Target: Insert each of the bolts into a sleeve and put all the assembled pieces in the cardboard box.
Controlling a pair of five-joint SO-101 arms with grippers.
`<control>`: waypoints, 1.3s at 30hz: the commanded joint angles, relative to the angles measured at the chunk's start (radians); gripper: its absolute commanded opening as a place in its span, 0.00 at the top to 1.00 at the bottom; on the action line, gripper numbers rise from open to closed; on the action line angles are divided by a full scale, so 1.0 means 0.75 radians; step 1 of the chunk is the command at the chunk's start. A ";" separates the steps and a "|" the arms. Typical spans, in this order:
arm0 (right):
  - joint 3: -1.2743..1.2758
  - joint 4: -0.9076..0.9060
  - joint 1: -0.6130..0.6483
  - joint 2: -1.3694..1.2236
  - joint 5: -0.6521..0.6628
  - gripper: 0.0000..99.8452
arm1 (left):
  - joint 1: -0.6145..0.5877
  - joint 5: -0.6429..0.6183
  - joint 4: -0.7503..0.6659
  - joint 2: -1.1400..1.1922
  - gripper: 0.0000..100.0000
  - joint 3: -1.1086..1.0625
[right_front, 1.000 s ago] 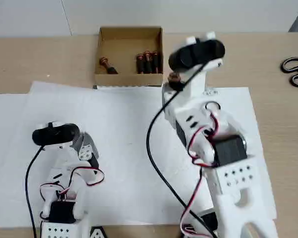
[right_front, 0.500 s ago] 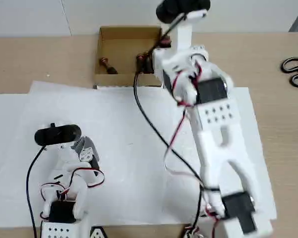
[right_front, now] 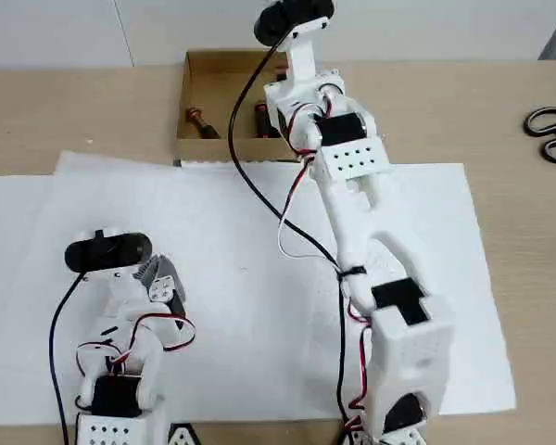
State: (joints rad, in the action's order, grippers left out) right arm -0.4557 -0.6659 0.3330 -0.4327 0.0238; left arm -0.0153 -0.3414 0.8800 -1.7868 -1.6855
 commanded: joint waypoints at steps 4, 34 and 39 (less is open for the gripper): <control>-0.258 0.222 0.009 -0.202 0.014 1.00 | 0.006 -0.004 0.008 -0.018 0.99 0.005; -0.687 0.034 0.111 -0.574 0.139 0.79 | 0.006 -0.004 0.008 -0.018 0.99 0.005; -0.790 -0.085 0.097 -0.576 0.135 0.85 | 0.006 -0.004 0.008 -0.018 0.99 0.005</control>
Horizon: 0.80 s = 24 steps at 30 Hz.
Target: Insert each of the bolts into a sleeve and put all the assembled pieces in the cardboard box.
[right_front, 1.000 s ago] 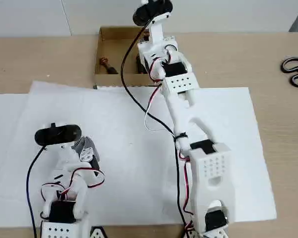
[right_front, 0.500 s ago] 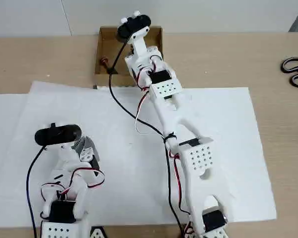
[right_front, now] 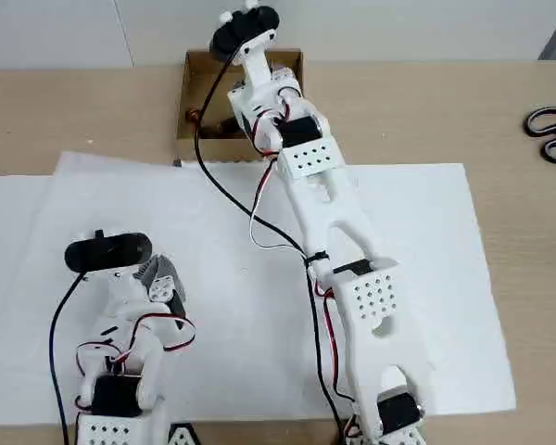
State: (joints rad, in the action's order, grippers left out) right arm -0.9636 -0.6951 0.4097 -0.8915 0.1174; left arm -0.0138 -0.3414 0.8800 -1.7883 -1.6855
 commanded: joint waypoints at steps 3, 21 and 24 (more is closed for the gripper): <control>-0.180 -0.122 -0.026 0.036 0.012 0.96 | 0.004 -0.004 0.008 -0.016 0.99 0.005; -0.957 -1.151 -0.069 0.048 0.006 1.00 | 0.004 -0.004 0.008 -0.016 0.99 0.005; -0.962 -1.308 -0.062 0.173 -0.033 1.00 | 0.004 -0.004 0.008 -0.016 0.99 0.005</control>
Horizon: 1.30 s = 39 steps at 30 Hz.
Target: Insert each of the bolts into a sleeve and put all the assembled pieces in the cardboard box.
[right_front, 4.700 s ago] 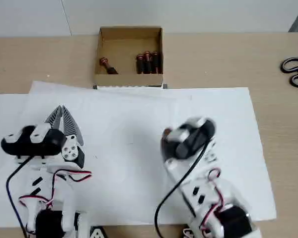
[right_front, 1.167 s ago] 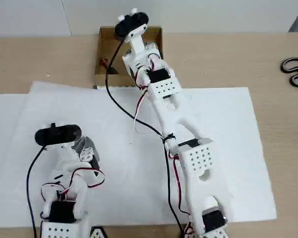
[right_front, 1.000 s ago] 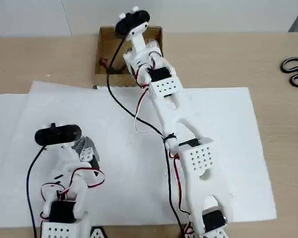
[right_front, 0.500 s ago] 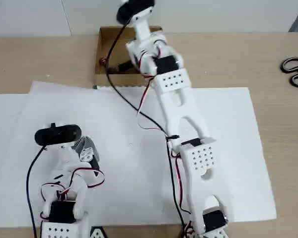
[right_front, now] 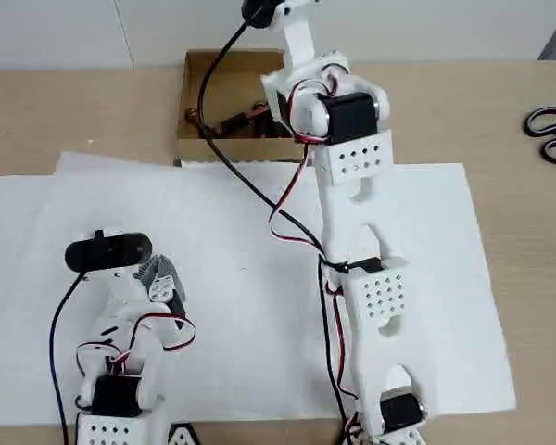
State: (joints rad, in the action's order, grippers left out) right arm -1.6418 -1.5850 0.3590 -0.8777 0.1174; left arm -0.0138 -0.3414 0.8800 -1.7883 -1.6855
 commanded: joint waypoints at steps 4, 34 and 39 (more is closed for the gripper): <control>-0.053 -0.177 0.003 0.312 -0.207 1.00 | 0.004 -0.004 0.008 -0.016 0.99 0.005; 0.747 -0.206 0.075 1.409 -0.213 1.00 | 0.004 -0.004 0.008 -0.016 0.99 0.005; 1.248 -0.195 0.048 1.754 -0.215 1.00 | 0.004 -0.004 0.008 -0.016 0.99 0.005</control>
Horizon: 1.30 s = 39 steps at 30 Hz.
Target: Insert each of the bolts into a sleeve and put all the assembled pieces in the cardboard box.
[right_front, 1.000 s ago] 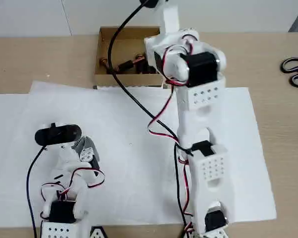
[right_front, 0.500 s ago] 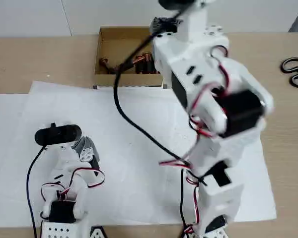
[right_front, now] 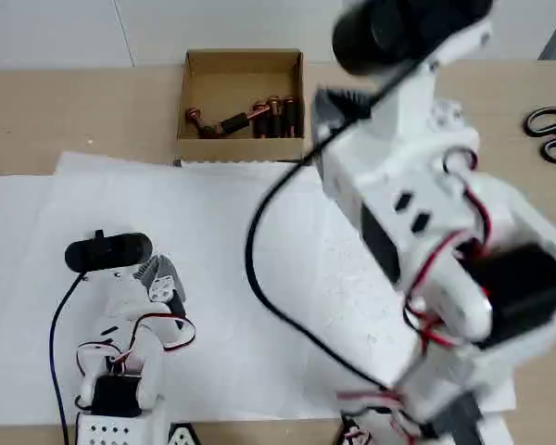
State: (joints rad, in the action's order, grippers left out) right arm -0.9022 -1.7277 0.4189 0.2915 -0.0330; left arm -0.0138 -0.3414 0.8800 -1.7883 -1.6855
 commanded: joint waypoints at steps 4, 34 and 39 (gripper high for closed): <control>0.644 -0.003 -0.161 0.447 -0.016 1.00 | 0.004 -0.004 0.008 -0.016 0.99 0.005; 2.676 0.334 -0.447 2.035 -0.043 1.00 | 0.004 -0.004 0.008 -0.016 0.99 0.005; 2.735 0.369 -0.437 2.028 -0.010 1.00 | 0.004 -0.004 0.008 -0.016 0.99 0.005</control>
State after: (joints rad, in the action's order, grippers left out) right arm 1.1400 -1.4807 0.0905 1.8075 -0.0514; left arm -0.0138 -0.3414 0.8800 -1.7883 -1.6855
